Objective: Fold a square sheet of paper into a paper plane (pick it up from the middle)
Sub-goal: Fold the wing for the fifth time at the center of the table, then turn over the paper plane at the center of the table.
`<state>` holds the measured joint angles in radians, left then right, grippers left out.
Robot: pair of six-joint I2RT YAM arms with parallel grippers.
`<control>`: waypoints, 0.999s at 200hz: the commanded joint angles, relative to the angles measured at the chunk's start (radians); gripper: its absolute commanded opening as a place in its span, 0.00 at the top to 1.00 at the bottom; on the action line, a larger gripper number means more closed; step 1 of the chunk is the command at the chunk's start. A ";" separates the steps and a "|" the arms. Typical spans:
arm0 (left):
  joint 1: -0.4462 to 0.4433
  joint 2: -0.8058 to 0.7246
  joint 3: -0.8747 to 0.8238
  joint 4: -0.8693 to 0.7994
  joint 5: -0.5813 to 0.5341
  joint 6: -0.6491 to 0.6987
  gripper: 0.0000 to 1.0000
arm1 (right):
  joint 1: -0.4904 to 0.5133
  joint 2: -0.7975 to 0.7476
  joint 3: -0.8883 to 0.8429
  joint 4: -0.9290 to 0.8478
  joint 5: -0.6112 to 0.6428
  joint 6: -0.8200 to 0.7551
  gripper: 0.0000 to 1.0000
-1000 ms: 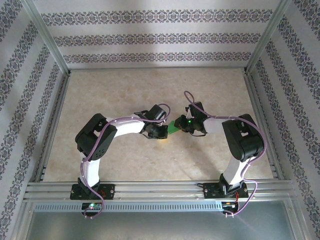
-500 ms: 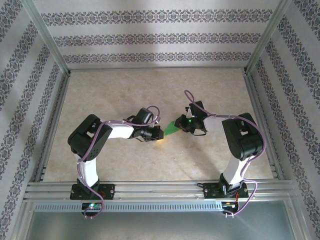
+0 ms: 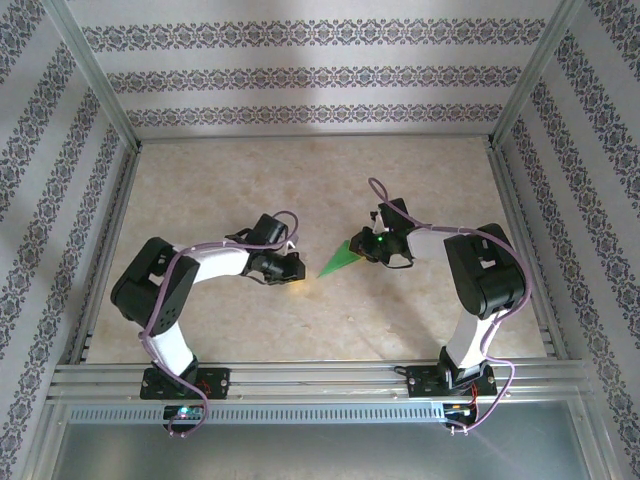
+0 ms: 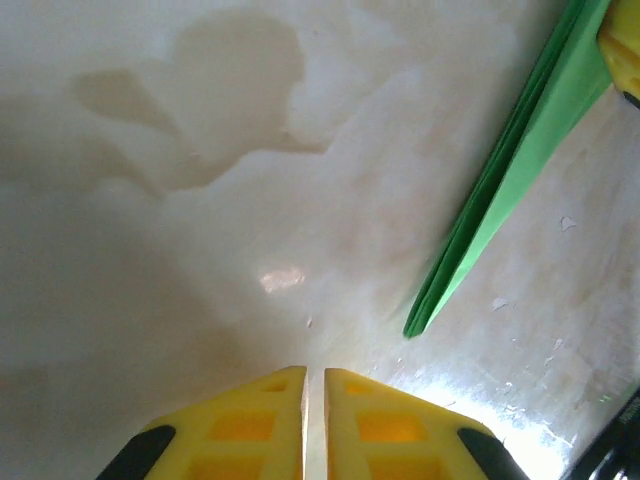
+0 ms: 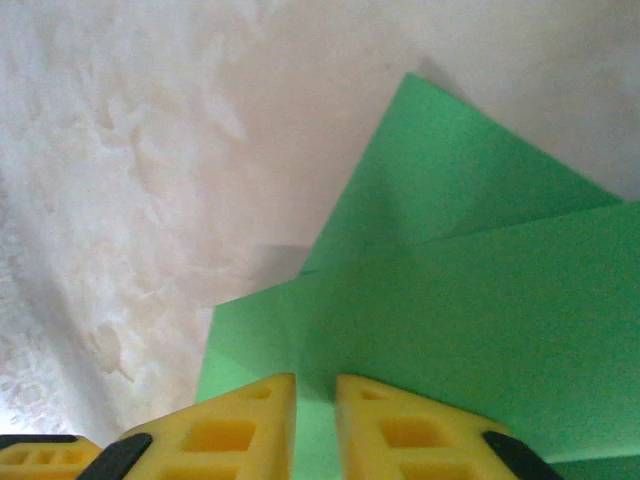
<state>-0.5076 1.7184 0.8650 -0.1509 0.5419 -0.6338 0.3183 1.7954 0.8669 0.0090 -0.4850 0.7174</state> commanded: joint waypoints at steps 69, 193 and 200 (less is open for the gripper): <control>0.058 -0.227 0.037 -0.163 -0.335 0.043 0.44 | 0.127 -0.259 0.132 -0.414 0.391 -0.041 0.42; 0.113 -0.299 -0.016 -0.158 -0.499 0.126 0.05 | 0.327 0.109 0.531 -0.761 0.818 0.243 0.29; 0.116 -0.298 -0.019 -0.155 -0.496 0.127 0.05 | 0.330 0.121 0.541 -0.771 0.821 0.256 0.29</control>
<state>-0.4114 1.4422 0.8696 -0.2932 0.0731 -0.5446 0.6266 1.8820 1.3579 -0.6804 0.2718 0.8928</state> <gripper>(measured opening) 0.948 0.710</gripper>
